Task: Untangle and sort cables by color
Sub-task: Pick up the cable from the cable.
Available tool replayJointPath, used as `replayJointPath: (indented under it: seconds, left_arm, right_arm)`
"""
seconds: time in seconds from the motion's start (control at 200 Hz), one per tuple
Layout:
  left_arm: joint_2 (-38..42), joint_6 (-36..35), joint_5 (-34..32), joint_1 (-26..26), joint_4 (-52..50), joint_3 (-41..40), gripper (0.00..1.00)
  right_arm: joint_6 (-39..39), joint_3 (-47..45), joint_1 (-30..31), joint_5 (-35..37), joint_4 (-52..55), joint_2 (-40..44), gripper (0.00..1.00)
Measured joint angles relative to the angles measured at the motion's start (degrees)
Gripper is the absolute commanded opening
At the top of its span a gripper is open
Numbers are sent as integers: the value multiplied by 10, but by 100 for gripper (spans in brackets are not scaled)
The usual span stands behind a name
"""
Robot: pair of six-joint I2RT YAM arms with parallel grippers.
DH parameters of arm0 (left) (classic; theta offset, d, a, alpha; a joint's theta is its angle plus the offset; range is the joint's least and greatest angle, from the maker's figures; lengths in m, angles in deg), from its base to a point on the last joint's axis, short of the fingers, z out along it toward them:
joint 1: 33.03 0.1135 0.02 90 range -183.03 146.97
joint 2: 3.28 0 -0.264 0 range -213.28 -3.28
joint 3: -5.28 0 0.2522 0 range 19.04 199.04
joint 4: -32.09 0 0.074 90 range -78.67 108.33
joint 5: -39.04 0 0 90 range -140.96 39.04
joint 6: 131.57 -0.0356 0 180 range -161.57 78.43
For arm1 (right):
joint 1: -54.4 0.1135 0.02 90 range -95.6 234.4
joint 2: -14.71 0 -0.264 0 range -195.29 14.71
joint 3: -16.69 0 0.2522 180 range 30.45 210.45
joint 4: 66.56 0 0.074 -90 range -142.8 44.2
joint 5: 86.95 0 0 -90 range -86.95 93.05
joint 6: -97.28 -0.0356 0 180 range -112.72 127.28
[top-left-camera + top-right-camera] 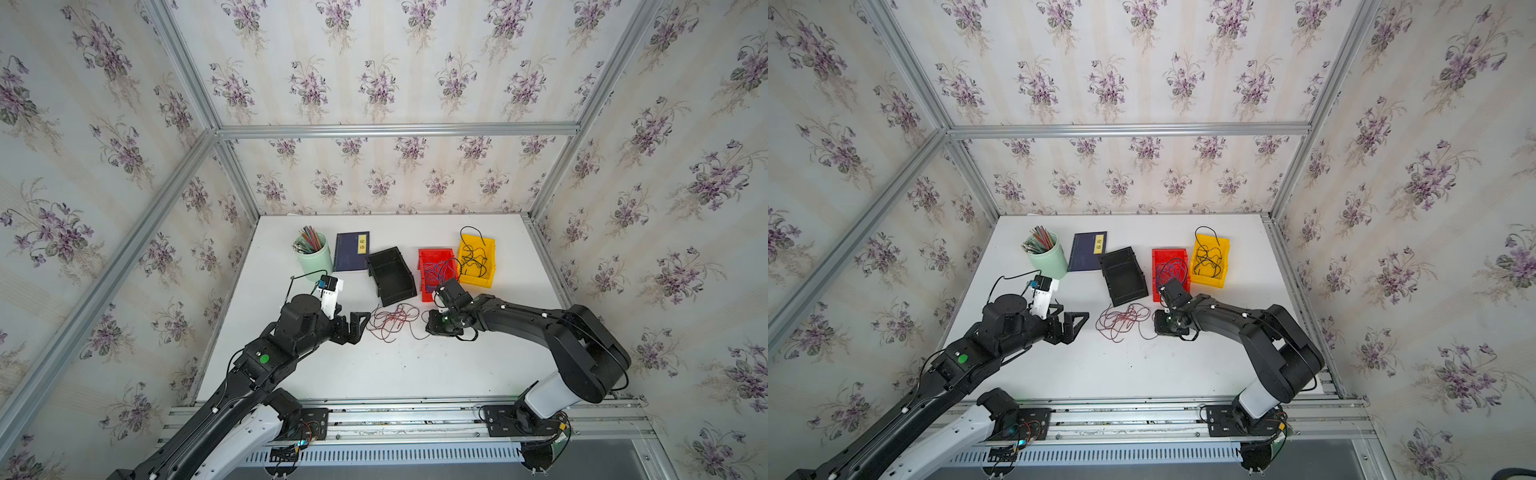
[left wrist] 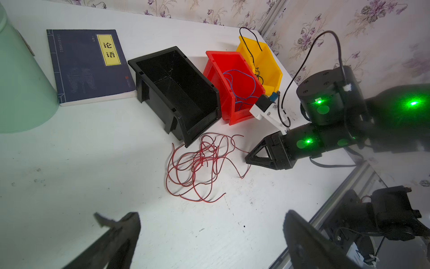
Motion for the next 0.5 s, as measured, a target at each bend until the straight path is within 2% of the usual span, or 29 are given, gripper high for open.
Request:
replayJointPath:
  seconds: [0.13, 0.26, 0.4, 0.5]
  left_arm:
    - [-10, -6, -3, 0, 0, 5, 99]
    - [-14, -9, -3, 0, 0, 7, 99]
    - [-11, -10, -3, 0, -1, 6, 99]
    - [-8, -10, -8, 0, 0, 5, 99]
  right_arm:
    - [0, 13, 1, 5, -17, -18, 29]
    - [2, 25, 10, 22, -23, -32, 0]
    - [2, 37, 23, 36, 5, -20, 0]
    - [5, 55, 33, 58, 47, 28, 0]
